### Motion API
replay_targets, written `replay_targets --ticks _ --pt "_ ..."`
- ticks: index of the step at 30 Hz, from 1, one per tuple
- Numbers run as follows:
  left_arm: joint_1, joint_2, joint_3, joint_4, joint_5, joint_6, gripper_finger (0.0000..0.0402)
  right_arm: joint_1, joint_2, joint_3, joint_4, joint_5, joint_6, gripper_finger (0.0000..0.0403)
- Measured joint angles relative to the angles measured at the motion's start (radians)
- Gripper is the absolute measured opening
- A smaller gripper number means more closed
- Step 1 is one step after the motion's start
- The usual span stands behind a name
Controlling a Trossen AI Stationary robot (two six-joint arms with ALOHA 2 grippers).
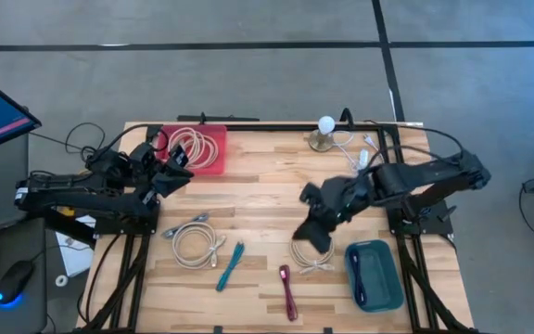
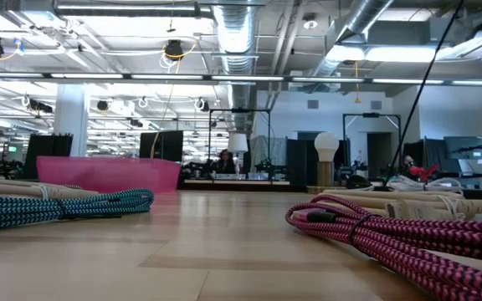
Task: Pick & Place USB Port
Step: Put the red charger cable into the blue bin
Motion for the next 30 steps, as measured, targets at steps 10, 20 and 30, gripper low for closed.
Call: replay_targets --ticks 10,20,30 --pt "0.000 0.000 0.000 0.000 0.000 0.000 0.0076 0.040 0.154 0.000 0.282 -0.159 -0.072 0.0070" --pt "0.000 0.000 0.000 0.000 0.000 0.000 0.0076 0.054 0.278 0.000 0.449 -0.355 0.234 0.0070" --pt "0.000 0.000 0.000 0.000 0.000 -0.039 0.0076 0.136 0.282 -0.001 0.312 -0.016 0.450 0.0070"
